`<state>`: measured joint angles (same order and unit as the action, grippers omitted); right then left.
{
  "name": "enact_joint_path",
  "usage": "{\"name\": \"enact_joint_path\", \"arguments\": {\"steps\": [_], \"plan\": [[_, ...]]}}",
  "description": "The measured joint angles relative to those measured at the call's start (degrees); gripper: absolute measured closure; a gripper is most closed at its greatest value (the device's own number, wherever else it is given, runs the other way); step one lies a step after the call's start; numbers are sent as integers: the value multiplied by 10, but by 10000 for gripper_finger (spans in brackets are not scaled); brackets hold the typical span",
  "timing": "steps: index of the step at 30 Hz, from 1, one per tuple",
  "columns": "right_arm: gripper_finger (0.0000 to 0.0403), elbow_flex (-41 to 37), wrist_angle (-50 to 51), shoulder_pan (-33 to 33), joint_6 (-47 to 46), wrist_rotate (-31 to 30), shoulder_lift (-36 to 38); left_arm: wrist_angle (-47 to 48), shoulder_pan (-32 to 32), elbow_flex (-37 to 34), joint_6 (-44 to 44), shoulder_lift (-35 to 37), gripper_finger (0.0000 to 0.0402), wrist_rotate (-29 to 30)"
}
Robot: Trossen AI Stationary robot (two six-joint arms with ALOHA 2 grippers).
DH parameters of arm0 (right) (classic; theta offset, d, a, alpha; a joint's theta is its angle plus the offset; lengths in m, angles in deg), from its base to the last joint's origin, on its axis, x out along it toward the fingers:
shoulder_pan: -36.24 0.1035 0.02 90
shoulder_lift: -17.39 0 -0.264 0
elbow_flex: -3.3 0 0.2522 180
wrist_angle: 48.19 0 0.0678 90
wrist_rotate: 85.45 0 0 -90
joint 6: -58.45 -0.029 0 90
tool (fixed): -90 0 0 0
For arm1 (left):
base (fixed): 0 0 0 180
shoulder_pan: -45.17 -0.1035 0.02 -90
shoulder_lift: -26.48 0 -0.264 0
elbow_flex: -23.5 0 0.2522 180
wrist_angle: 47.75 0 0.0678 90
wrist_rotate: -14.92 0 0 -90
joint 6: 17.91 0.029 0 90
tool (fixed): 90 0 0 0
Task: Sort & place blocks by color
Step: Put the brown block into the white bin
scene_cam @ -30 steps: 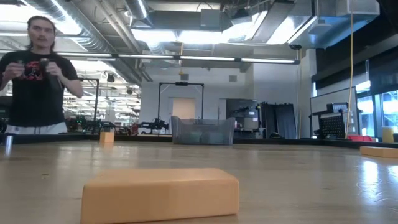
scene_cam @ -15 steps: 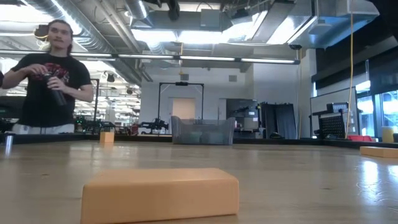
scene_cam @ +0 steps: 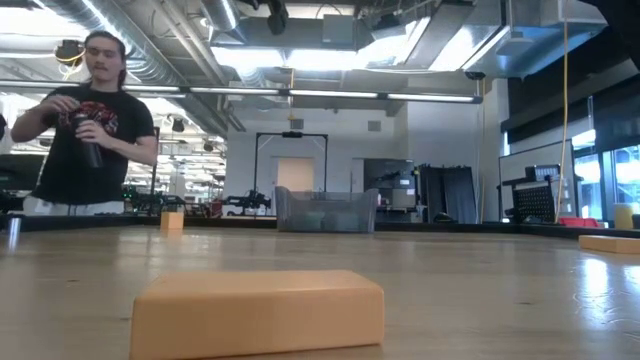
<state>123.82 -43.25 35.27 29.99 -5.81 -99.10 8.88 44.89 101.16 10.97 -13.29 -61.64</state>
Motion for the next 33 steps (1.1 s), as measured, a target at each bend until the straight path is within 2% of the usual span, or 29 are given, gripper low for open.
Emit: {"name": "enact_joint_path", "arguments": {"steps": [12,33], "plan": [[275,0,-9,0,-15,12,0,-35,0,0,47,-28,244,-5],[274,-1,-21,0,-15,25,0,-72,0,0,59,-49,244,-24]]}}
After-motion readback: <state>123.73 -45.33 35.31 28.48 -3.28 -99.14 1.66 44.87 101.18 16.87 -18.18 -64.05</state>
